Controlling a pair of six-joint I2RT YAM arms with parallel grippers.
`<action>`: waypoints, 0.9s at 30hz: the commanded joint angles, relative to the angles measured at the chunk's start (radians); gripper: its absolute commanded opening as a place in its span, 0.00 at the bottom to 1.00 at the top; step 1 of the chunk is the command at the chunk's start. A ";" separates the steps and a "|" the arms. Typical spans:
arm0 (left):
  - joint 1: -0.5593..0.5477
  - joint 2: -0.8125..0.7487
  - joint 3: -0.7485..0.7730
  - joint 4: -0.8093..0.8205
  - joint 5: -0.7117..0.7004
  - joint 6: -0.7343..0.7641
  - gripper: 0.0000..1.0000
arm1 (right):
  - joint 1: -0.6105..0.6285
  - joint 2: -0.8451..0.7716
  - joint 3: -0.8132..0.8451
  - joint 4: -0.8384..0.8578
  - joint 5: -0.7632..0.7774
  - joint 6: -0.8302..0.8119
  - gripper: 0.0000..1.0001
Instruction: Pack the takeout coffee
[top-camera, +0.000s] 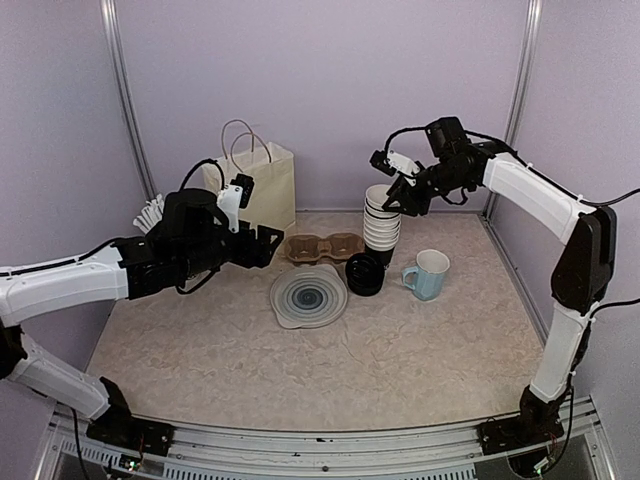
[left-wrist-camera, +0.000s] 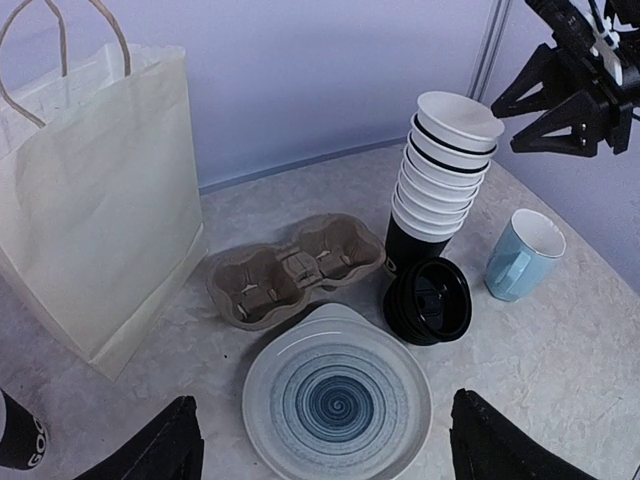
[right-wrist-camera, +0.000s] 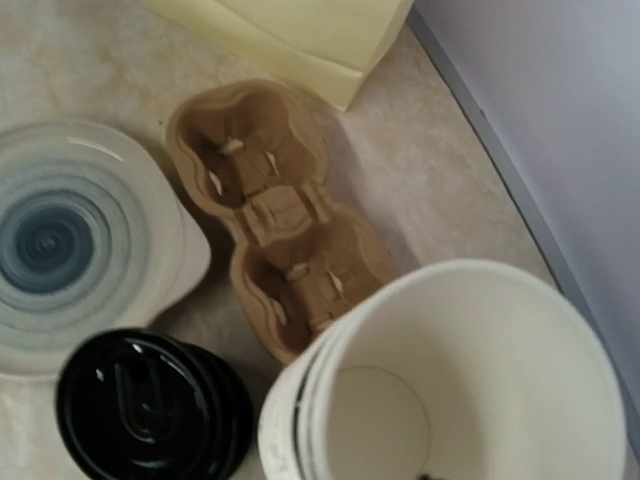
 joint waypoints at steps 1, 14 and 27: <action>-0.016 0.027 -0.010 0.011 0.011 -0.012 0.83 | 0.012 0.043 0.083 -0.083 0.042 -0.018 0.39; -0.016 0.030 -0.050 0.064 0.008 -0.020 0.83 | 0.040 0.133 0.207 -0.193 0.066 -0.069 0.19; -0.017 0.034 -0.060 0.080 0.015 -0.026 0.83 | 0.045 0.153 0.259 -0.209 0.081 -0.061 0.00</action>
